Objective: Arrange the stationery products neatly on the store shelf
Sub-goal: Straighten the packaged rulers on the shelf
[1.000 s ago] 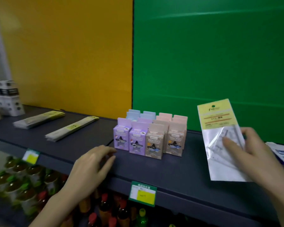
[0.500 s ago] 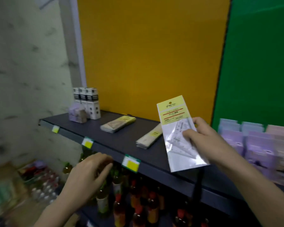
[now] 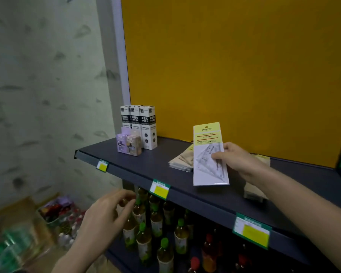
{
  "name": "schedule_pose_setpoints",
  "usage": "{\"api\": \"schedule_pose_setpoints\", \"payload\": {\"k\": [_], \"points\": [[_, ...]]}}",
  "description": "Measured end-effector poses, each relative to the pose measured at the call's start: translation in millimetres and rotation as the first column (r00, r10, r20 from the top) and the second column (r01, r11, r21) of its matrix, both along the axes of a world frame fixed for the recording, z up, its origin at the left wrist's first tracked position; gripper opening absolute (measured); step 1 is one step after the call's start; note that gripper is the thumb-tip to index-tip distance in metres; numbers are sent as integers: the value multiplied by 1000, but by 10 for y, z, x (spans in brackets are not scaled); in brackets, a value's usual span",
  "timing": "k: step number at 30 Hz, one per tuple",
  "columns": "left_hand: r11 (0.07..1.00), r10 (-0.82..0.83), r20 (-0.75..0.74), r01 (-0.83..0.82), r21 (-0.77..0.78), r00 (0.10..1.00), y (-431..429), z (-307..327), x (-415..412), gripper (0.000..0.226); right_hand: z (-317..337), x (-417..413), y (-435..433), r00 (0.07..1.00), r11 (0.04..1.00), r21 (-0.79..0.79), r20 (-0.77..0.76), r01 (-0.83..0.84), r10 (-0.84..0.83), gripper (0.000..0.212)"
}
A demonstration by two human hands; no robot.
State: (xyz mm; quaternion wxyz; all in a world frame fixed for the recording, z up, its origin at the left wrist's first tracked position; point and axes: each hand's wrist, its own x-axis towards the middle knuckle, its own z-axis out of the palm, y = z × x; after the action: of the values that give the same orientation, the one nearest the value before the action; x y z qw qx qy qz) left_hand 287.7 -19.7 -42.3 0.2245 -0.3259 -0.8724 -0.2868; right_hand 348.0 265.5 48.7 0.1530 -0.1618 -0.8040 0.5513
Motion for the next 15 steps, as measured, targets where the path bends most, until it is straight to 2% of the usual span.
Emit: {"api": "schedule_pose_setpoints", "payload": {"k": [2,4,7,11,13,15], "points": [[999,-36,-17,36,-3,999,8,26,-259,40,-12,-234,71,999,999,-2,15,36,-36,8],[997,-77,-45,77,-4,996,32,49,-543,40,-61,-486,138,996,997,0,39,80,-80,19],[993,-115,-73,117,18,991,87,110,-964,39,-98,-832,145,988,989,-20,51,147,-146,15],[988,-152,-97,154,12,984,143,202,-1464,41,-166,-1213,191,973,974,-31,67,222,-220,26],[987,-160,-120,163,13,980,111,218,-1691,39,-227,-1344,207,969,971,-15,79,237,-235,22],[985,-169,-127,173,22,977,77,230,-1886,38,-289,-1407,194,966,972,20,104,236,-237,8]]}}
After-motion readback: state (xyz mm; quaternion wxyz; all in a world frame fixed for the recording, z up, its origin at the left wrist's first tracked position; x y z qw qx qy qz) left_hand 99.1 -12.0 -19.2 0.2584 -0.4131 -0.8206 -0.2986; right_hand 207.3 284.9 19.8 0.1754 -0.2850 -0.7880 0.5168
